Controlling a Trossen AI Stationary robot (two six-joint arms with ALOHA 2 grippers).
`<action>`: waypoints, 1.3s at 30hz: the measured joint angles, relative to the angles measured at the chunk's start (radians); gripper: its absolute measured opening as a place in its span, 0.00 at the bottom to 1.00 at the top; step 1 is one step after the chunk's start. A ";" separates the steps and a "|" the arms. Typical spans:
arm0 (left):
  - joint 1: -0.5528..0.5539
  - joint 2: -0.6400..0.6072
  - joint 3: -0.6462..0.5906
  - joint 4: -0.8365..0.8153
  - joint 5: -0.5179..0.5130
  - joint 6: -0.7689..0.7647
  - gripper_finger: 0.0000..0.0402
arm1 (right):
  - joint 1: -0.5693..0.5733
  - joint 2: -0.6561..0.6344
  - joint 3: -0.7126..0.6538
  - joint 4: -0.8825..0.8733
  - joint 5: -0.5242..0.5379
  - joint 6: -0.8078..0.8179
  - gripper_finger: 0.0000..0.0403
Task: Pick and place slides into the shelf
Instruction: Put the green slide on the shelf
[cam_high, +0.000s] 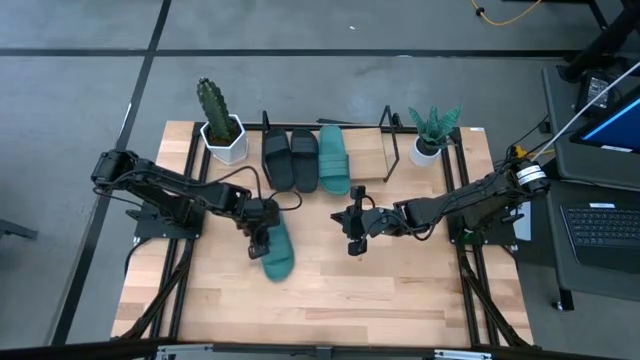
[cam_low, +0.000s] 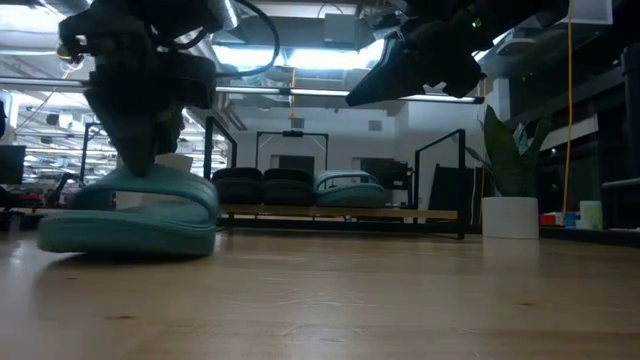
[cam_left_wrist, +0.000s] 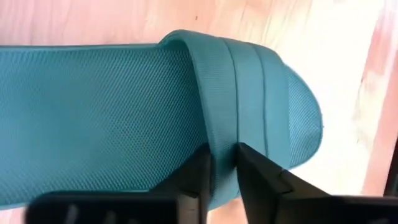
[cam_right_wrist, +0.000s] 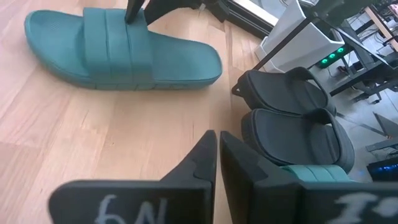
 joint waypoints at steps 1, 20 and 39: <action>0.000 0.000 0.000 0.010 -0.001 -0.010 0.14 | 0.000 0.000 0.000 -0.001 0.000 0.000 0.06; 0.000 0.000 0.000 0.286 -0.173 -0.266 0.01 | 0.030 -0.006 0.000 -0.090 0.001 -0.086 0.06; 0.022 0.000 0.000 0.735 -0.270 -0.281 0.01 | 0.124 -0.129 0.001 -0.166 0.089 -0.263 0.05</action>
